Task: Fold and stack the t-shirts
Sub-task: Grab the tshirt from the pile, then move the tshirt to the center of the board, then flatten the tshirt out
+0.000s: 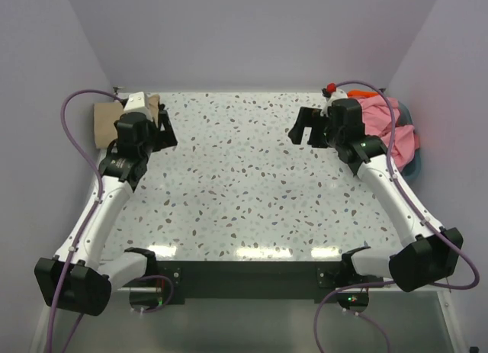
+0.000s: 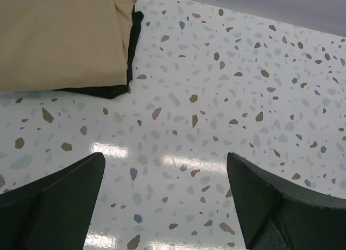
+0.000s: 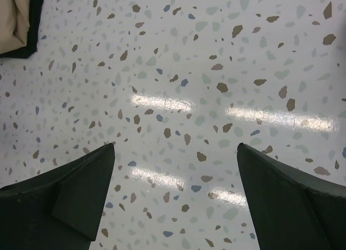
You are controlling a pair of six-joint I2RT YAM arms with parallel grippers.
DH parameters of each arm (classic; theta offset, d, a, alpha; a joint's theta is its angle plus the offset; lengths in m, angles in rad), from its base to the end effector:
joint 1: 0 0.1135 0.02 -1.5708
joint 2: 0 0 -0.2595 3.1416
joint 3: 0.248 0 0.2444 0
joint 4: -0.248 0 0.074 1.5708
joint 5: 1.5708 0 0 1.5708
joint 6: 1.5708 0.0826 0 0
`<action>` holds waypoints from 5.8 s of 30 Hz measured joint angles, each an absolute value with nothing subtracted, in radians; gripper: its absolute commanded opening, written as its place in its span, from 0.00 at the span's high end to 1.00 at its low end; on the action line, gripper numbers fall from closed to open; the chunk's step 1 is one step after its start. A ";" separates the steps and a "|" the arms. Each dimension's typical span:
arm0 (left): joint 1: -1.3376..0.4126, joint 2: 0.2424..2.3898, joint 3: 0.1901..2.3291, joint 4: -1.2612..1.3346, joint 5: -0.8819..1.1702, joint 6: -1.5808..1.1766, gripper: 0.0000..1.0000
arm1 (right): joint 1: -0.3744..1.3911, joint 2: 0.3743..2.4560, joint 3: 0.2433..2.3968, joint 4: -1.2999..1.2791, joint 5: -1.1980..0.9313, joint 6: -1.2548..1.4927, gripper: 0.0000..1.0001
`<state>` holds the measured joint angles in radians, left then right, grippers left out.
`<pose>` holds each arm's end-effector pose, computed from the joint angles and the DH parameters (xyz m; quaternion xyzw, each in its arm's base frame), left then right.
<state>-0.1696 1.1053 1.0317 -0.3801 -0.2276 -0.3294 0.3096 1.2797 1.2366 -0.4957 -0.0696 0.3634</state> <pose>0.2821 -0.0294 0.3201 -0.1272 0.8350 -0.0367 0.5340 0.3021 0.1027 0.3316 0.0062 0.8694 0.1914 0.4555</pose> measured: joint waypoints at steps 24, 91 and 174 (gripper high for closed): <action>-0.170 1.044 0.973 -0.355 -0.336 -0.322 0.00 | 0.060 1.602 1.611 -0.590 0.294 0.250 0.02; -0.170 1.166 1.000 -0.345 -0.168 -0.348 0.00 | 0.030 1.280 1.600 -0.556 0.713 0.249 1.00; -0.315 1.667 1.155 -0.268 0.086 -0.345 1.00 | 0.447 1.954 1.537 -0.557 0.203 0.372 1.00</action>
